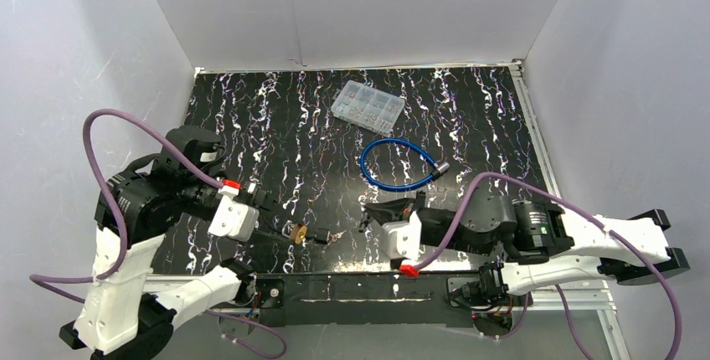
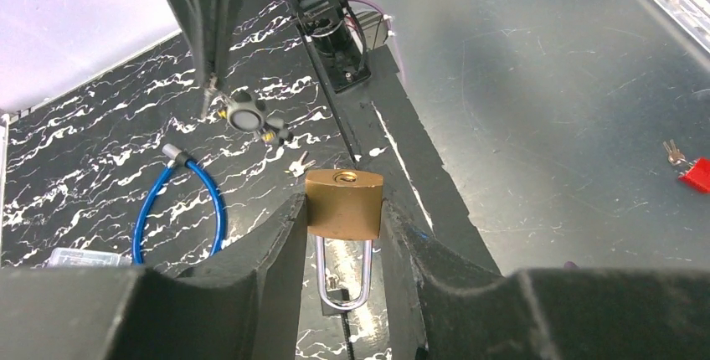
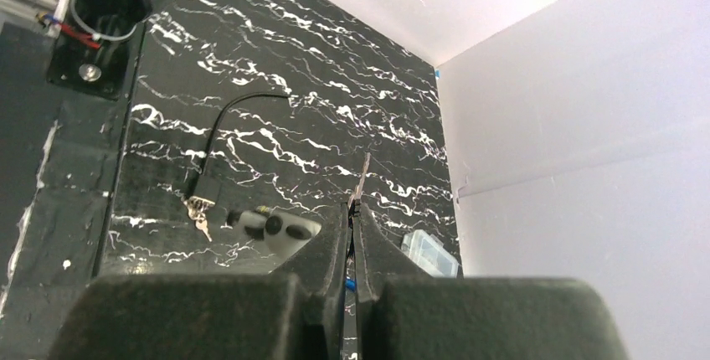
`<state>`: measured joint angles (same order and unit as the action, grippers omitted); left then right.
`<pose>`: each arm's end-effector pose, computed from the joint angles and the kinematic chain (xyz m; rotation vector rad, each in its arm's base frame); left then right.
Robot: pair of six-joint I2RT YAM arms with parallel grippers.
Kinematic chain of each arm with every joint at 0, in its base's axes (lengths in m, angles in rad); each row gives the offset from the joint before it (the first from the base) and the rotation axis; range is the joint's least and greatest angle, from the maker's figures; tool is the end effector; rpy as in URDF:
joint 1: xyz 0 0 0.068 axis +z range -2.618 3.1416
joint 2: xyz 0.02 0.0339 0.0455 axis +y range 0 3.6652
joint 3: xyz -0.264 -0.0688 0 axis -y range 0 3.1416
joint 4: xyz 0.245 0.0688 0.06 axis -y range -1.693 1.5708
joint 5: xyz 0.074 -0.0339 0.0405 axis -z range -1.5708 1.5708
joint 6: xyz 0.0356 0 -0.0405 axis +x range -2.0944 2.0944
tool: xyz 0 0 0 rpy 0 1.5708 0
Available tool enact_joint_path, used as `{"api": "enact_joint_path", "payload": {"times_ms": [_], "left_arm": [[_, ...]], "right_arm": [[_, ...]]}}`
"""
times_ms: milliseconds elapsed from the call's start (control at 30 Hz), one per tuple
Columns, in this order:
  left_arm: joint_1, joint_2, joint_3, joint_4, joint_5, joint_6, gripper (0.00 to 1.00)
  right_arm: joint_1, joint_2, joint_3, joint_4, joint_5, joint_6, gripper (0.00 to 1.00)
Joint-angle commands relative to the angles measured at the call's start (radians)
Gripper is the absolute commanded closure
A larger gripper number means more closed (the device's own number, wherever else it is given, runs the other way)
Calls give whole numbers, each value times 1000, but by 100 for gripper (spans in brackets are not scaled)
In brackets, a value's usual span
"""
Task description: Unlock with the key
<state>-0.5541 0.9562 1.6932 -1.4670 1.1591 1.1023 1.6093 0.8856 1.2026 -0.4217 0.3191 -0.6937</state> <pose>0.0463 -0.0670 0.4794 1.7540 0.8645 -0.9555 0.0045 0.1745 0.4400 -1.4271 0.9011 0.4236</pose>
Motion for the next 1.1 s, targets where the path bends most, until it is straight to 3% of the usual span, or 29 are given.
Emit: {"api": "enact_joint_path", "payload": {"times_ms": [0,433,567,733,1067], "left_arm": [[-1,-28,-8,-21,53,-3,100],[-1,-132,-113,113,-73,147,100],[-1,-208,-200,250,-181,221,100],[-1,-262,-236,373,-219,254,100],[-1,-303,-213,387,-178,324,100]], "right_arm": [[52,22,75,2,23,-123,99],[72,59,76,78,48,-138,99],[64,68,80,96,45,-48,99],[46,64,71,95,18,44,99],[-76,13,-21,220,-98,224,99]]}}
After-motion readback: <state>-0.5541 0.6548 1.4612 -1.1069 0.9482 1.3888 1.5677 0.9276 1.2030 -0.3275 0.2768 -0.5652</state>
